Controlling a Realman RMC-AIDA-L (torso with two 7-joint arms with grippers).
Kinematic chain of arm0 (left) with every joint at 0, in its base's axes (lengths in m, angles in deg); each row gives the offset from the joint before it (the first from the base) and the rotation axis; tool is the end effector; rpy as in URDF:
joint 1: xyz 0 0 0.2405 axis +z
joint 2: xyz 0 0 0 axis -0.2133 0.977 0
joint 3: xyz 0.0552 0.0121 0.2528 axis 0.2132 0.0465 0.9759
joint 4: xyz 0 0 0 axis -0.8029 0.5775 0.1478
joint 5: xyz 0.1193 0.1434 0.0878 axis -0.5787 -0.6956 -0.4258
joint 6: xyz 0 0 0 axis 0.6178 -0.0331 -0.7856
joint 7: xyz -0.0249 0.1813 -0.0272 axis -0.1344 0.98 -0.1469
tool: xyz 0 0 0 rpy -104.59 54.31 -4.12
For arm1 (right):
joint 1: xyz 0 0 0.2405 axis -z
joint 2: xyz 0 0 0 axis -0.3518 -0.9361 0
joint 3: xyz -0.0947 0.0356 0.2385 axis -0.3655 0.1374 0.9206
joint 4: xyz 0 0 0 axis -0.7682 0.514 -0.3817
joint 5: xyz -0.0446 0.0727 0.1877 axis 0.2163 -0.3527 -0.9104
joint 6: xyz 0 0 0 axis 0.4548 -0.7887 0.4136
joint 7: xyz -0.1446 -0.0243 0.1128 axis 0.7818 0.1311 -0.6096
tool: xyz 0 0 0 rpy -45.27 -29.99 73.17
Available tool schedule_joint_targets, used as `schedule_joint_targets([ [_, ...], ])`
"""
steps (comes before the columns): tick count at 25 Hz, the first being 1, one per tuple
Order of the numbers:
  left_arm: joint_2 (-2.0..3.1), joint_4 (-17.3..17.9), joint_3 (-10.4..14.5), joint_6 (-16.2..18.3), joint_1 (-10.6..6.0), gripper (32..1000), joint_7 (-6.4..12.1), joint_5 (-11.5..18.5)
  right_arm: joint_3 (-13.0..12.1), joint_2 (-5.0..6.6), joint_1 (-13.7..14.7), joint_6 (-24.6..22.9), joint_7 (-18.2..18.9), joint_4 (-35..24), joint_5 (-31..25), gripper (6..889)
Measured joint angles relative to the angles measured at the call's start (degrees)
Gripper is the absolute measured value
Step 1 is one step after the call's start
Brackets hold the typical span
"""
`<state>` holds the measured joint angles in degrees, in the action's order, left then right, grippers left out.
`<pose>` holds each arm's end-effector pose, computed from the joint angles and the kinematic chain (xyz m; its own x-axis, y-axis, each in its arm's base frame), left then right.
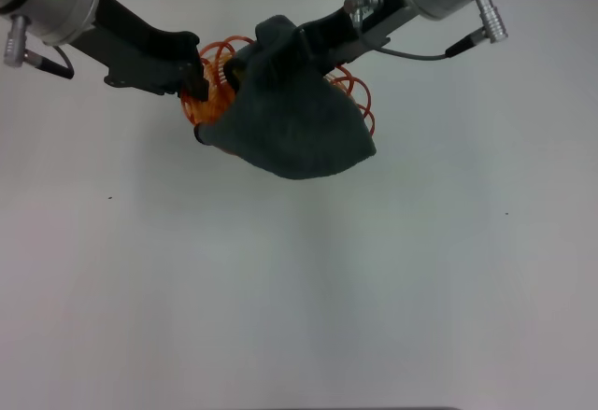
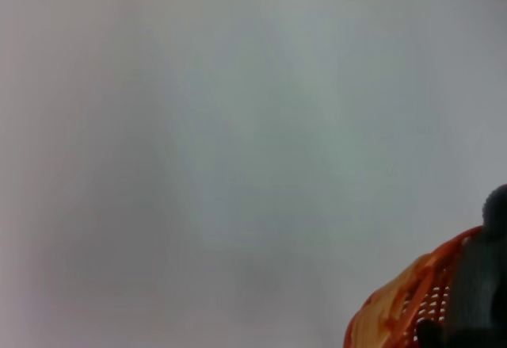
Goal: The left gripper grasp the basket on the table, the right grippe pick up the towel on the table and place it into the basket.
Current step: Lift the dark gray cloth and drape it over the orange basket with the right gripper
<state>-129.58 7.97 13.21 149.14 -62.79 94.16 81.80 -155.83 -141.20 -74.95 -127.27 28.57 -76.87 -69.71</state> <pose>-0.1636 0.4211 0.0010 0.2700 0.9473 0.1724 0.9217 -0.2025 -0.3307 0.0810 0.4110 -0.0730 0.5781 -0.8131 -0.0680 -0.7976 -0.5454 -0.2577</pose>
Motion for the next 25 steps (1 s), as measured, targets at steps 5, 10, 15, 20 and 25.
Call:
schedule_joint_targets([
  [5, 0.00, -0.03, -1.04, 0.11, 0.04, 94, 0.00, 0.00, -0.04, 0.03, 0.31, -0.80, -1.46, -2.16, 0.22, 739],
  [10, -0.01, -0.03, -1.23, 0.11, 0.12, 94, 0.00, -0.01, 0.00, 0.05, 0.34, -1.63, -2.39, -2.43, 0.23, 855],
  [15, -0.01, -0.03, -1.29, 0.11, 0.21, 94, 0.00, -0.01, 0.54, 0.03, 0.36, -2.33, -2.70, -2.45, 0.19, 866],
  [20, -0.01, -0.03, -1.37, 0.11, 0.43, 94, 0.00, -0.01, 0.77, 0.16, 0.39, -2.64, -3.11, -2.54, -0.04, 866],
  [25, 0.00, -0.03, -1.59, 0.11, 0.57, 94, 0.00, -0.01, 2.71, 0.26, 0.68, -4.97, -4.02, -5.01, -0.02, 866],
])
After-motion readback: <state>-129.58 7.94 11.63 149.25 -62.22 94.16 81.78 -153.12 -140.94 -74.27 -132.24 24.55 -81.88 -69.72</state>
